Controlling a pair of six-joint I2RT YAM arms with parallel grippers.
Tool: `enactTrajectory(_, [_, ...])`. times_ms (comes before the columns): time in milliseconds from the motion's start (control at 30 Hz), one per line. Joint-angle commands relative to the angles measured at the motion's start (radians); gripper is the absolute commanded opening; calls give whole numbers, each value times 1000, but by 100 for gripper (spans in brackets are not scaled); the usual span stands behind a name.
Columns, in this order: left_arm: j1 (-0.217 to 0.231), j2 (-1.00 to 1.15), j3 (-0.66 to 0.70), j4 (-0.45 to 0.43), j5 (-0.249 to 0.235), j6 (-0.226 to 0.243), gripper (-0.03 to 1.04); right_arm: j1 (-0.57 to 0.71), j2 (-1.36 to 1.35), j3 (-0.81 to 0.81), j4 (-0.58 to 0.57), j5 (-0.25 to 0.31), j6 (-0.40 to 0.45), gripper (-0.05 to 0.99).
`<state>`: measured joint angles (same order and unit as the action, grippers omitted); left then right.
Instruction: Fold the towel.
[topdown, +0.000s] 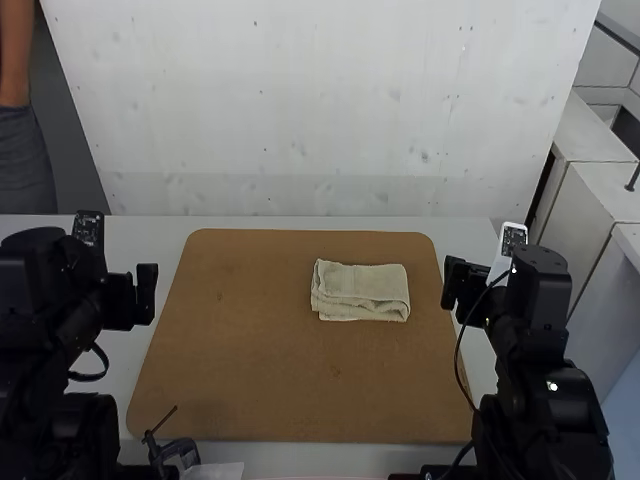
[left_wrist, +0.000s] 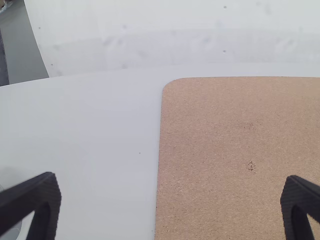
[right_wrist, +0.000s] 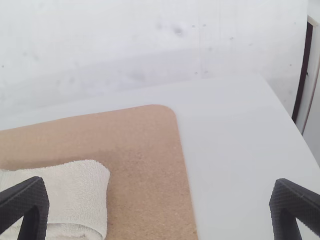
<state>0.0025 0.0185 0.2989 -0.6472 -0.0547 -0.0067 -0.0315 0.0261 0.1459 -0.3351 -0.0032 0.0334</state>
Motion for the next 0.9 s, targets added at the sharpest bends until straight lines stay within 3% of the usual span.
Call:
enactTrajectory(0, [5, -6, 46, 6, 12, 16, 99, -11, 8, 63, 8, 0, -27, 96])
enactTrajectory(233, [5, -6, 46, 6, 12, 14, 99, -8, 6, 138, -30, -3, -26, 96])
enactTrajectory(433, [5, -6, 46, 6, 4, 14, 99, -8, 1, 162, -216, -9, -24, 96])
enactTrajectory(867, [5, -6, 46, 6, 0, 14, 99, -1, -18, 164, -220, -12, -20, 96])
